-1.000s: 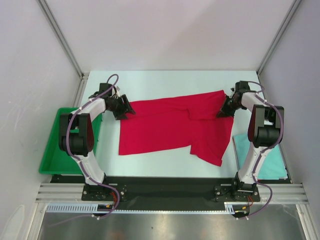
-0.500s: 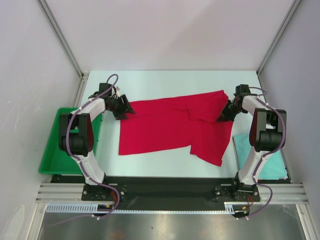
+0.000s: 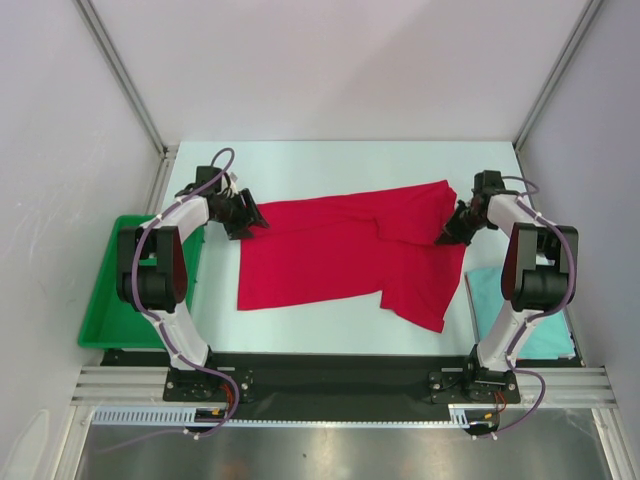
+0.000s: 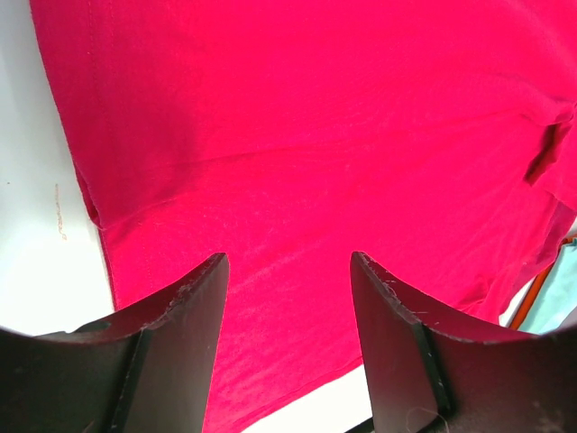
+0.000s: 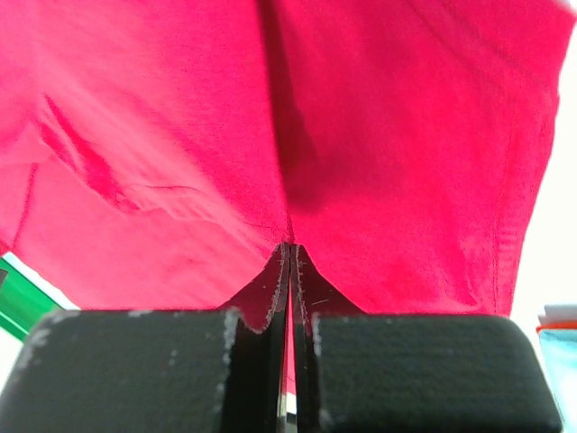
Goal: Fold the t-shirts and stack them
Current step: Fold the tshirt
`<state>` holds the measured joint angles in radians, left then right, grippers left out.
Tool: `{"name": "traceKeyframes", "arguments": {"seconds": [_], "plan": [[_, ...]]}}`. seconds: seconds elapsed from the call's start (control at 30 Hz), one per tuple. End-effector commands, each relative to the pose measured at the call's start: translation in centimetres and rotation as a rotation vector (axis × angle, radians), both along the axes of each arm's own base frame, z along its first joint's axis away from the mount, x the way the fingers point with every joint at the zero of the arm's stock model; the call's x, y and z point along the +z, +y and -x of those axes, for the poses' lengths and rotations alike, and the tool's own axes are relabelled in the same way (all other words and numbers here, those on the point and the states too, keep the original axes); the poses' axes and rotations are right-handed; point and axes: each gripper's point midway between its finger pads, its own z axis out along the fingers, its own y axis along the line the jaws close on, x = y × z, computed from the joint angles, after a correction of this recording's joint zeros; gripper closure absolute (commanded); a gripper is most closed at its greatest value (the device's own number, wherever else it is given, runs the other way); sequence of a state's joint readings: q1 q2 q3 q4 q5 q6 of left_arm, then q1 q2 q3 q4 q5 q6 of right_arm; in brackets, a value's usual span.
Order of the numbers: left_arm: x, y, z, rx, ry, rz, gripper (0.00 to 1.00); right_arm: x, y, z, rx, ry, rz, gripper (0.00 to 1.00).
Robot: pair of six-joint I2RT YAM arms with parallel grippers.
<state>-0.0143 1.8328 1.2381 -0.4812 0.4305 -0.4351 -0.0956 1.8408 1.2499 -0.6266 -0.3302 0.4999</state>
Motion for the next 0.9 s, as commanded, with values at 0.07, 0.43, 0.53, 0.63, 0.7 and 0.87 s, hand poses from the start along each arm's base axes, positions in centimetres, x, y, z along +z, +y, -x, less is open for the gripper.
{"name": "traceKeyframes", "arguments": {"seconds": [0.07, 0.43, 0.53, 0.63, 0.7, 0.87], "plan": [[1.1, 0.0, -1.1, -0.024, -0.041, 0.013, 0.38, 0.2, 0.3, 1.0, -0.023, 0.009, -0.006, 1.0], [1.9, 1.5, -1.7, 0.018, -0.06, 0.009, 0.37, 1.0, -1.5, -0.6, 0.011, -0.058, 0.109, 0.69], [2.6, 2.0, -2.6, 0.027, -0.082, 0.002, 0.35, 4.3, -2.9, -5.4, 0.039, -0.23, 0.186, 0.48], [2.9, 2.5, -3.9, 0.036, -0.088, -0.011, 0.27, 6.8, -4.7, -10.8, 0.041, -0.352, 0.231, 0.35], [3.0, 3.1, -4.5, 0.043, -0.096, -0.032, 0.22, 6.5, -5.6, -12.5, 0.032, -0.366, 0.246, 0.31], [2.1, 5.1, -6.3, 0.065, -0.087, -0.103, 0.15, 5.4, -7.4, -16.6, 0.027, -0.406, 0.217, 0.24]]}}
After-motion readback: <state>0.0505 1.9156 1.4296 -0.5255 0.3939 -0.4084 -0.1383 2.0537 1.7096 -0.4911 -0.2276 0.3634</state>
